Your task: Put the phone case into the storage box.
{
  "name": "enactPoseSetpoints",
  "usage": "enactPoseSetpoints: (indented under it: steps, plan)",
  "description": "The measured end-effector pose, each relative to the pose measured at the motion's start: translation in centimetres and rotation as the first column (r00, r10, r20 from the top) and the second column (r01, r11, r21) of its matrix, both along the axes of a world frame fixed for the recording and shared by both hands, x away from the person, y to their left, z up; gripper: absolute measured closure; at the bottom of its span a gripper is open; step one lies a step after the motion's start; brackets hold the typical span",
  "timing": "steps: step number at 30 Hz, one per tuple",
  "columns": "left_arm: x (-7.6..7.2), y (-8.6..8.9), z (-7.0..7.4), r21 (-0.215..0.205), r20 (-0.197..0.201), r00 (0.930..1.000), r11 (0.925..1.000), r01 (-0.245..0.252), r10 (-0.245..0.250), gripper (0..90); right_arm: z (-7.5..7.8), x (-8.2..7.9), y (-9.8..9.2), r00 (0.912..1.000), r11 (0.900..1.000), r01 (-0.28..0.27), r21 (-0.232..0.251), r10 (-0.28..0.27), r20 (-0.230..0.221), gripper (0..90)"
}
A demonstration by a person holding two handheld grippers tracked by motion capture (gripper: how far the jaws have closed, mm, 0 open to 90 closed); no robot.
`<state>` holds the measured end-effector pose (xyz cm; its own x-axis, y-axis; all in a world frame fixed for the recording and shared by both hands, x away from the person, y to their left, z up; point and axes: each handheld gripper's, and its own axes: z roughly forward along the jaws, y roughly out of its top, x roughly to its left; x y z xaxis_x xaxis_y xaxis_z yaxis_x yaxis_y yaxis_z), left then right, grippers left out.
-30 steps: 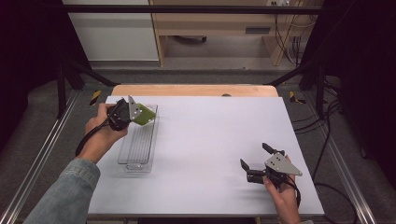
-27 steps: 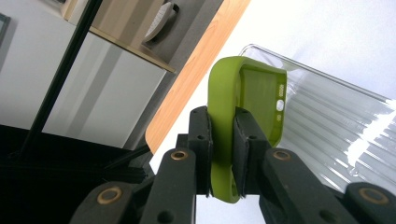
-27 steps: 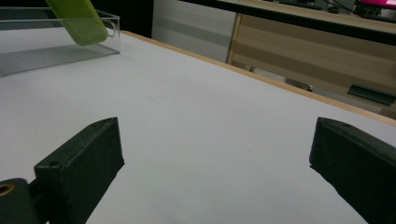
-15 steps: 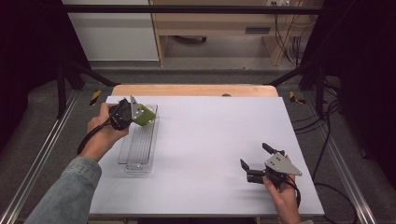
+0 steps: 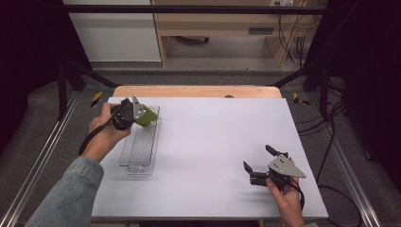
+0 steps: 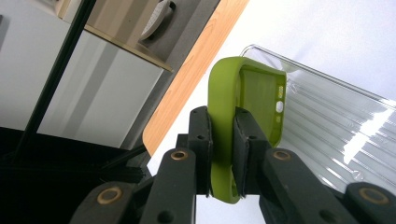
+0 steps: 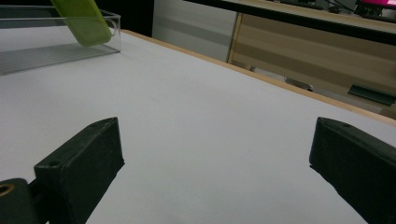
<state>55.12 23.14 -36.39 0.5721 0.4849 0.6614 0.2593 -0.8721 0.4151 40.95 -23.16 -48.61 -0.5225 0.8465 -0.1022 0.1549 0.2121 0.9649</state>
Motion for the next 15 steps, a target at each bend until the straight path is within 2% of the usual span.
enactPoseSetpoints:
  steps: [15]
  plan:
    - [0.23, -0.01, -0.04, 0.008, -0.004, 1.0000, 1.0000, 0.002, -0.002, 79.0, -0.04, 0.01, 0.04, 1.0000, 1.000, -0.002, -0.002, 0.002, -0.002, 2.9]
